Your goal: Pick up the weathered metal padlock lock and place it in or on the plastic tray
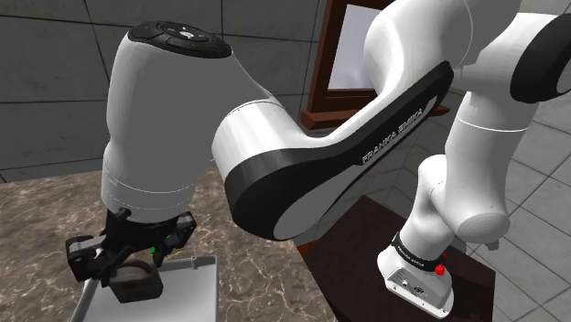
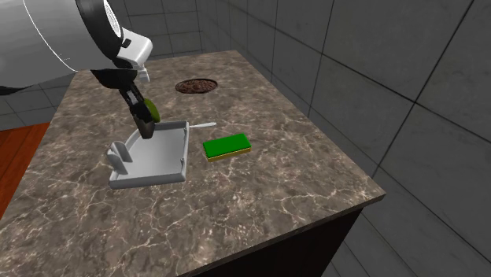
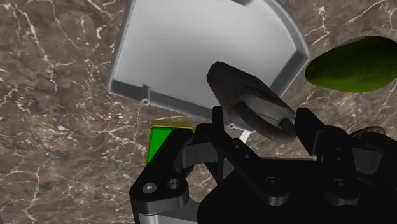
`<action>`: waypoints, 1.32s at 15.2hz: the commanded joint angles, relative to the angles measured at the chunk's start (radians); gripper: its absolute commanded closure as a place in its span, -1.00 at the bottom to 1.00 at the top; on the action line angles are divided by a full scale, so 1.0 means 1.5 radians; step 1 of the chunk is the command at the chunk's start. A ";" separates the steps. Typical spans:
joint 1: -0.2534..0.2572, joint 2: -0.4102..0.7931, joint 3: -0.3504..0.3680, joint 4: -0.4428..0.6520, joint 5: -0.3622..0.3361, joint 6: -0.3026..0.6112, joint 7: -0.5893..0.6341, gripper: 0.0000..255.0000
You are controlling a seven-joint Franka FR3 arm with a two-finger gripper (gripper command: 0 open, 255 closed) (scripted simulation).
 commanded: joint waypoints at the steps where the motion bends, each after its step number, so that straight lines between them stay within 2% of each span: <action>1: 0.001 0.004 -0.001 -0.008 -0.005 0.011 0.005 1.00; 8: 0.001 0.004 -0.001 -0.008 -0.005 0.011 0.005 1.00; 9: 0.001 0.004 -0.001 -0.008 -0.005 0.011 0.005 -1.00; 14: 0.001 0.004 -0.001 -0.008 -0.005 0.011 0.005 -1.00; 18: -0.009 -0.058 0.010 0.000 0.043 -0.048 -0.026 -1.00; 20: -0.008 -0.058 0.009 0.000 0.043 -0.048 -0.026 -1.00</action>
